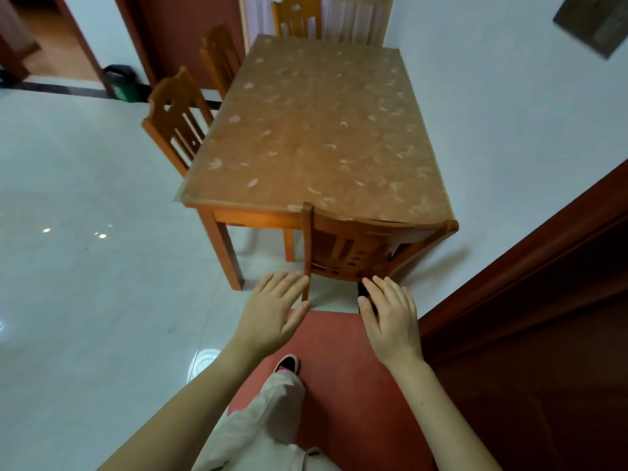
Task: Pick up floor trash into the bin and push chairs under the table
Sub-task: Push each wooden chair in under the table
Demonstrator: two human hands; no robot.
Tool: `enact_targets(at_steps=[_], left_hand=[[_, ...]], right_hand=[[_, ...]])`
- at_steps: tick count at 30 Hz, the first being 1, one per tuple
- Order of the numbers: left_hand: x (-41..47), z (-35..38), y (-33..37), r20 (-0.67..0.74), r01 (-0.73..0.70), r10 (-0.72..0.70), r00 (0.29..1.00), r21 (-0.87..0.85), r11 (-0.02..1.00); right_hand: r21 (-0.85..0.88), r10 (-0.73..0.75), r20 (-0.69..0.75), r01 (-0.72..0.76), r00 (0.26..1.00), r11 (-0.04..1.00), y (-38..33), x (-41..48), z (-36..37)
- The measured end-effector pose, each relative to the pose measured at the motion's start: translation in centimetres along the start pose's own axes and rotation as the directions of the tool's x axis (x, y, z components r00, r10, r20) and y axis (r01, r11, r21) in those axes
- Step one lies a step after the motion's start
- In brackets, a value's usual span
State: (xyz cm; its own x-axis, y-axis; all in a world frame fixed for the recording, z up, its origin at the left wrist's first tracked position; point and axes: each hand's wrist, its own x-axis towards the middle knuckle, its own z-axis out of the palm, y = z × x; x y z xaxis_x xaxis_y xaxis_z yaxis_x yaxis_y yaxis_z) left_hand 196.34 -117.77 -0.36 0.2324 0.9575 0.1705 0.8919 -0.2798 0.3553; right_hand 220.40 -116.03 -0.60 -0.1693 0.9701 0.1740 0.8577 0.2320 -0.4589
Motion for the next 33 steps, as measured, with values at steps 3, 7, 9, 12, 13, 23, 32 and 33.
enact_targets(at_steps=[3, 7, 9, 12, 13, 23, 32, 33], left_hand=[[-4.4, 0.0, -1.4, 0.046, 0.042, -0.044, 0.998, 0.037, 0.998], [-8.2, -1.7, -3.7, -0.004, 0.126, -0.126, 0.992, 0.045, 0.991], [-9.8, -3.1, -5.1, -0.047, 0.2, -0.198, 0.979, 0.026, 0.98], [-12.4, -4.9, -7.9, -0.111, 0.324, -0.324, 0.939, -0.017, 0.946], [-13.3, -5.6, -9.1, -0.126, 0.363, -0.364, 0.923, -0.03, 0.931], [-24.9, -14.7, -26.6, -0.217, 0.664, -0.655, 0.724, -0.041, 0.747], [-28.2, -22.8, -38.9, -0.264, 0.688, -0.66, 0.703, 0.018, 0.726], [-28.0, -22.9, -39.9, -0.264, 0.688, -0.661, 0.702, 0.013, 0.725]], right_hand=[[-0.003, -0.022, 0.091, 0.023, 0.996, 1.0, -2.5, -2.3, 2.0], [0.024, -0.083, 0.178, 0.08, 0.981, 0.997, -6.8, -3.0, 4.1], [0.043, -0.124, 0.214, 0.117, 0.969, 0.992, -9.3, -2.4, 5.0], [0.11, -0.19, 0.231, 0.169, 0.954, 0.979, -13.7, -1.1, 6.7], [0.131, -0.216, 0.233, 0.189, 0.948, 0.973, -15.3, -0.6, 7.6], [0.258, -0.509, 0.305, 0.444, 0.805, 0.858, -36.7, 4.1, 22.0], [0.228, -0.665, 0.294, 0.626, 0.686, 0.746, -50.7, 9.7, 27.9], [0.225, -0.663, 0.3, 0.624, 0.686, 0.748, -51.3, 10.5, 28.5]])
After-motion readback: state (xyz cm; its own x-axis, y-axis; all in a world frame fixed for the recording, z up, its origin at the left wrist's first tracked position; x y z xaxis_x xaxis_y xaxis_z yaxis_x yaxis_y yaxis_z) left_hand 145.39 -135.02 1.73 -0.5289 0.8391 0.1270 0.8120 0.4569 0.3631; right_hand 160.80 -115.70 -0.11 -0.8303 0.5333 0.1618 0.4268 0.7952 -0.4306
